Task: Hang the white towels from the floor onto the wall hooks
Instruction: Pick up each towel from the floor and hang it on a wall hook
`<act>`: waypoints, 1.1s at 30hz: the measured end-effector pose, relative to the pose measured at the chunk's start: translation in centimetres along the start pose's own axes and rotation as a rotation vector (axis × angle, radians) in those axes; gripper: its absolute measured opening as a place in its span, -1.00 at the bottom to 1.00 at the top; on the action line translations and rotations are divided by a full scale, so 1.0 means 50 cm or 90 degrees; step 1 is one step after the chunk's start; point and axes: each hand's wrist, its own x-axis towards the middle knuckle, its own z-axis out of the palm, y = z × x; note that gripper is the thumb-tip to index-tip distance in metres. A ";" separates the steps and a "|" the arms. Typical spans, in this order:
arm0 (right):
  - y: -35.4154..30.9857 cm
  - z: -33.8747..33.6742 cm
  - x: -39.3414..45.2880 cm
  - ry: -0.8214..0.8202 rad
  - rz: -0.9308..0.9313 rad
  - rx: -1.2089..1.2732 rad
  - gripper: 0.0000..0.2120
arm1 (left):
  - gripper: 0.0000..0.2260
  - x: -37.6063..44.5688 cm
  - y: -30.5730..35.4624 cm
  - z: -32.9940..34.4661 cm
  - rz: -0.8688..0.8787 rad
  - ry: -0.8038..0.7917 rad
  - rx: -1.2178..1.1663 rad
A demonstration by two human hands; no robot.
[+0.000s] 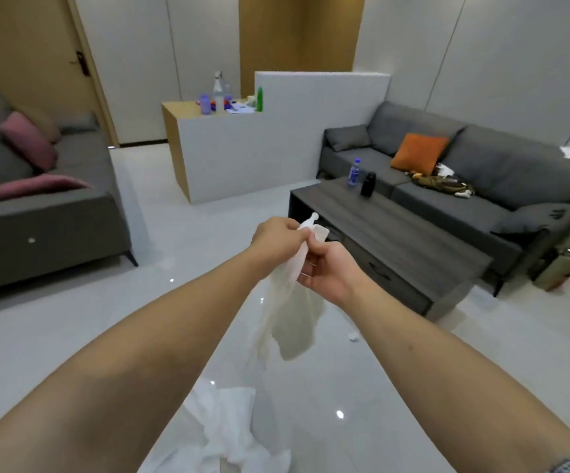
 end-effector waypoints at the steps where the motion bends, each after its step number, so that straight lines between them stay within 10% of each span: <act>1: -0.016 -0.015 -0.011 0.017 -0.011 0.003 -0.72 | -0.82 0.003 0.021 0.011 0.015 0.002 0.025; 8: -0.172 -0.208 -0.099 0.209 -0.089 0.012 -0.65 | -0.77 0.055 0.168 0.140 0.055 0.098 0.204; 15: -0.385 -0.442 -0.232 0.219 -0.135 -0.161 -0.63 | -0.16 0.019 0.376 0.429 0.390 -0.290 0.330; 20: -0.518 -0.609 -0.354 0.192 -0.242 -0.324 -0.49 | -0.84 0.012 0.525 0.607 0.439 -0.223 0.272; 26: -0.601 -0.848 -0.458 0.421 -0.240 -0.776 -0.69 | -0.77 0.025 0.671 0.786 0.527 -0.129 0.314; 33: -0.681 -1.060 -0.498 0.607 -0.288 -0.827 -0.78 | -0.78 0.086 0.749 0.957 0.525 -0.120 0.306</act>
